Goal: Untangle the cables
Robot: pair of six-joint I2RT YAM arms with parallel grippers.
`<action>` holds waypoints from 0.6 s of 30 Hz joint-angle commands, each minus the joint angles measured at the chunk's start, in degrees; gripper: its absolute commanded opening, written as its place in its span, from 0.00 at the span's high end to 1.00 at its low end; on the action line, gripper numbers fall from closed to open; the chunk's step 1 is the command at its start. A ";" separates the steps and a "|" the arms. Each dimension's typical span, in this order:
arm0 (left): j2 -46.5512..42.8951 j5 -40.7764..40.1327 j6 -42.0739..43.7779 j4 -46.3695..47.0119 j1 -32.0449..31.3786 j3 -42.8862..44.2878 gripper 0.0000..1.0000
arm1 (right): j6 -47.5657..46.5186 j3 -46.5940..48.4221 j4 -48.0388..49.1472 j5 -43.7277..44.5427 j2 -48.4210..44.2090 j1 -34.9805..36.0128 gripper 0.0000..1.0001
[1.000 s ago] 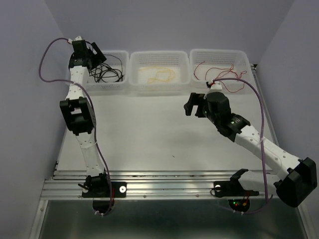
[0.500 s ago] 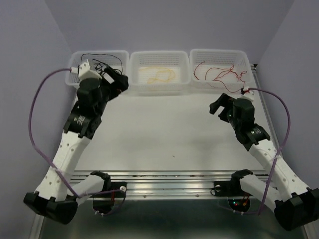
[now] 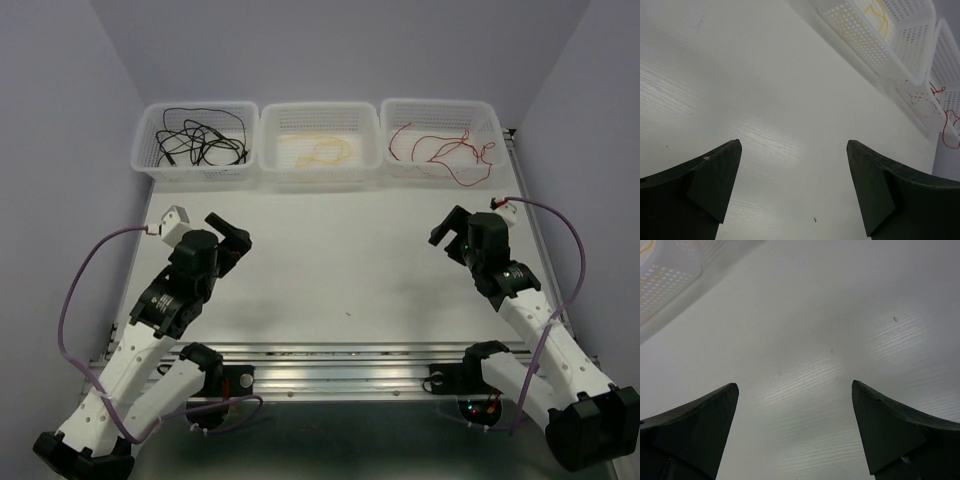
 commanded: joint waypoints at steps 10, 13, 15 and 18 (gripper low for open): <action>0.92 -4.85 -0.05 -0.97 -0.24 3.54 0.01 | 1.15 2.98 1.12 4.36 3.14 -0.71 0.00; 1.27 -5.11 0.30 -0.70 -0.24 3.81 0.01 | 1.24 2.90 1.91 4.62 3.76 -1.24 0.00; 1.45 -5.46 0.30 -0.70 -0.24 3.72 0.01 | 0.98 2.98 2.27 3.84 4.29 -1.76 0.00; 1.80 -5.55 0.39 -0.70 -0.24 3.63 0.01 | 0.54 3.16 2.71 1.13 4.38 -1.76 0.00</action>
